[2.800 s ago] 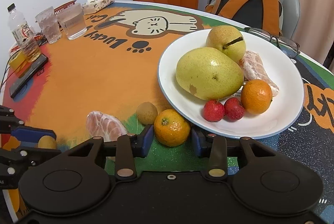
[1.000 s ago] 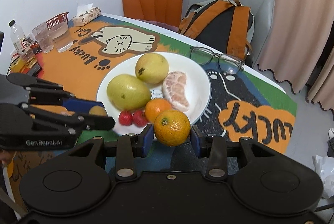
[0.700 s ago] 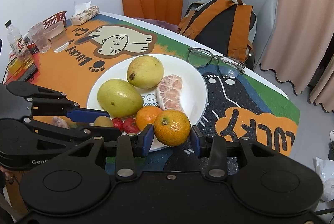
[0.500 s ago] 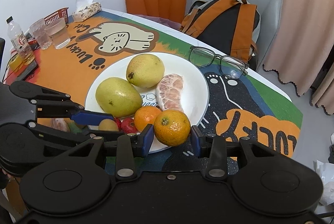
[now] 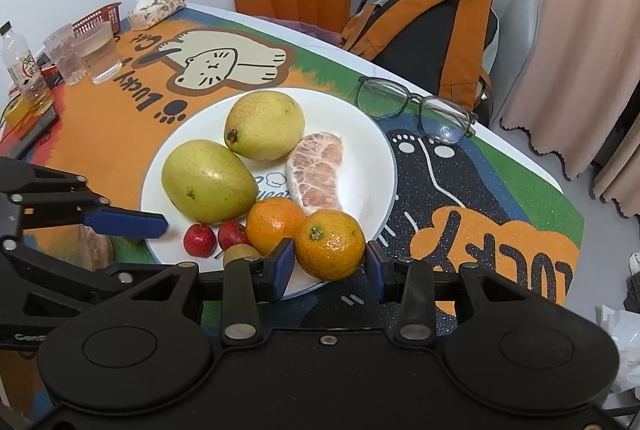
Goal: Organize fruits
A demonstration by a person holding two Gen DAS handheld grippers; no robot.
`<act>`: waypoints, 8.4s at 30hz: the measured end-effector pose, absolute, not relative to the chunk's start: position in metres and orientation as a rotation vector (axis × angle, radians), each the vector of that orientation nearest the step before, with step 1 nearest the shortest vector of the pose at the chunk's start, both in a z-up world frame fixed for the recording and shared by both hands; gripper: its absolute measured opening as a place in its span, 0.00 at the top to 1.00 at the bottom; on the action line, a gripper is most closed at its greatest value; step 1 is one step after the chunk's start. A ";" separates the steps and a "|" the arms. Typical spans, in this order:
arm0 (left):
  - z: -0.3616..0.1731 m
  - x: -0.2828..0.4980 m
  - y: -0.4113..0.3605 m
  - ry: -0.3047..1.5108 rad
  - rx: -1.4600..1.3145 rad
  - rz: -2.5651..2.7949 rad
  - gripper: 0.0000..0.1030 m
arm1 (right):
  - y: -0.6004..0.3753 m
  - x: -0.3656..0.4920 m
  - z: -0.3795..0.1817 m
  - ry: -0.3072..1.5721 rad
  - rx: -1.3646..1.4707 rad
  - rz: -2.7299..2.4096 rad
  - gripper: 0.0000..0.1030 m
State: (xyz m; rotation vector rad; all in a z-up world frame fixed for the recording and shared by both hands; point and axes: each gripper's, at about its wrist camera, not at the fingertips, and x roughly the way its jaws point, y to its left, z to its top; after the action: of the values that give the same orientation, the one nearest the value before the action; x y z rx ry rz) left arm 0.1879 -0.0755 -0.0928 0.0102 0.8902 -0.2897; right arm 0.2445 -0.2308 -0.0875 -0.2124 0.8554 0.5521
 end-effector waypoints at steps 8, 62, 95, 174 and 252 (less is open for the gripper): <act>-0.093 0.185 -0.075 0.895 0.004 -0.295 0.56 | -0.226 0.243 -0.085 0.842 -0.223 0.553 0.57; -0.116 0.147 0.005 0.955 0.308 -0.369 0.17 | -0.196 0.155 -0.078 0.874 -0.066 0.690 0.00; -0.131 0.148 0.016 0.955 0.160 -0.284 0.28 | -0.166 0.166 -0.083 0.904 -0.081 0.728 0.00; -0.111 0.097 0.012 0.926 0.139 -0.333 0.30 | -0.105 0.177 -0.111 0.904 -0.239 0.783 0.79; -0.082 0.209 -0.104 0.785 0.222 -0.297 0.27 | -0.261 0.224 -0.058 0.844 -0.106 0.658 0.77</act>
State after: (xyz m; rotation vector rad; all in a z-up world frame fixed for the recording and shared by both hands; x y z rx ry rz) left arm 0.2094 -0.1041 -0.0817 0.2220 0.7846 -0.2974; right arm 0.2240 -0.2606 -0.0584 -0.1065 0.8443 0.6576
